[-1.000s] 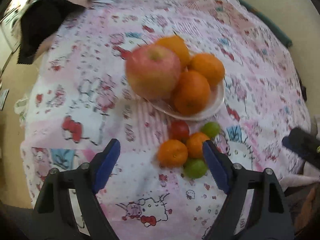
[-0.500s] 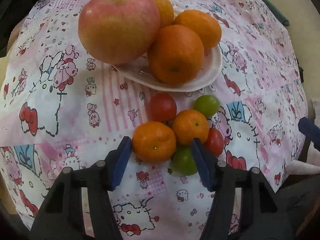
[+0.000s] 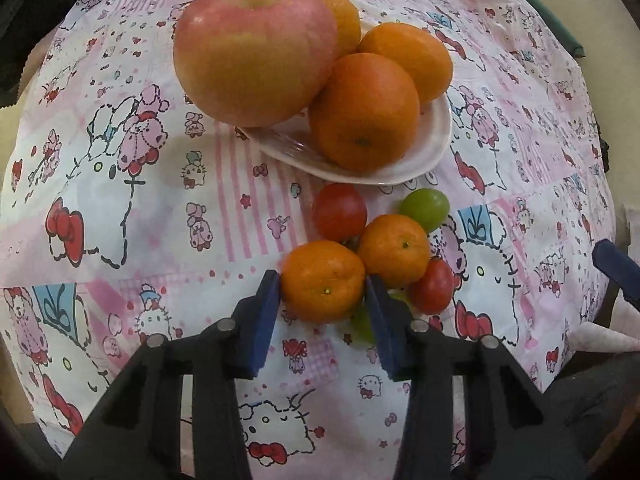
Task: Organize fruits
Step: 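Move the left tool to a small mandarin beside the plate and grasp it, then grasp a red cherry tomato with the right tool while the left tool holds the mandarin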
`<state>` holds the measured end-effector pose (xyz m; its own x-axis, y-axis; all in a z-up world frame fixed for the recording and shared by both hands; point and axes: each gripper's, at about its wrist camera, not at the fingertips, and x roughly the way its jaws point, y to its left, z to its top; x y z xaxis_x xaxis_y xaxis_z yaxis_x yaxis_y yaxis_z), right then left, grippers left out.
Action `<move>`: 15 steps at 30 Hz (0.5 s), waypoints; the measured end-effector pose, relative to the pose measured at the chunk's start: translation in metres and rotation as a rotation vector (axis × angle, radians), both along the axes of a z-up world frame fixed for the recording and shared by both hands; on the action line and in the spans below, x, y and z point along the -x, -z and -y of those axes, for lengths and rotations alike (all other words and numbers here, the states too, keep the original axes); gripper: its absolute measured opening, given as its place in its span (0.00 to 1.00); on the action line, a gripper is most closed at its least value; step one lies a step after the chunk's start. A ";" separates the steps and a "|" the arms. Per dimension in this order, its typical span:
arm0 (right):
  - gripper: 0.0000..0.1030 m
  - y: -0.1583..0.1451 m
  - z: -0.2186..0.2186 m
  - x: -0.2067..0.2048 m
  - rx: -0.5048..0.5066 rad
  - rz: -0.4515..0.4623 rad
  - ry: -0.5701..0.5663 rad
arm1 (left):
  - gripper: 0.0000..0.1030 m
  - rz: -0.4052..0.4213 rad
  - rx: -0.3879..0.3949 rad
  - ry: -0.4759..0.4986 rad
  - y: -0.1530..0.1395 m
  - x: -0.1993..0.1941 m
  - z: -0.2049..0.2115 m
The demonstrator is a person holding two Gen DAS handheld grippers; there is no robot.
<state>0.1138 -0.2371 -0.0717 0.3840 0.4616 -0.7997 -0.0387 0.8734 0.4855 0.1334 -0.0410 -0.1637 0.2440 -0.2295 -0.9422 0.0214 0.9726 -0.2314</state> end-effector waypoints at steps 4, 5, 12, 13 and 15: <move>0.84 0.000 0.000 0.000 -0.002 0.001 0.002 | 0.38 0.000 0.001 -0.024 -0.008 0.003 -0.006; 0.84 0.000 0.001 0.000 -0.002 0.001 0.003 | 0.38 -0.006 0.007 -0.031 -0.009 0.004 -0.008; 0.84 0.003 -0.002 -0.003 -0.001 -0.011 -0.001 | 0.38 -0.039 0.017 -0.120 -0.019 0.008 -0.039; 0.84 0.006 -0.002 -0.006 0.000 -0.022 -0.001 | 0.38 -0.044 0.027 -0.144 -0.022 0.008 -0.047; 0.84 0.014 -0.003 -0.011 -0.014 -0.060 -0.004 | 0.38 -0.052 0.029 -0.162 -0.027 0.010 -0.054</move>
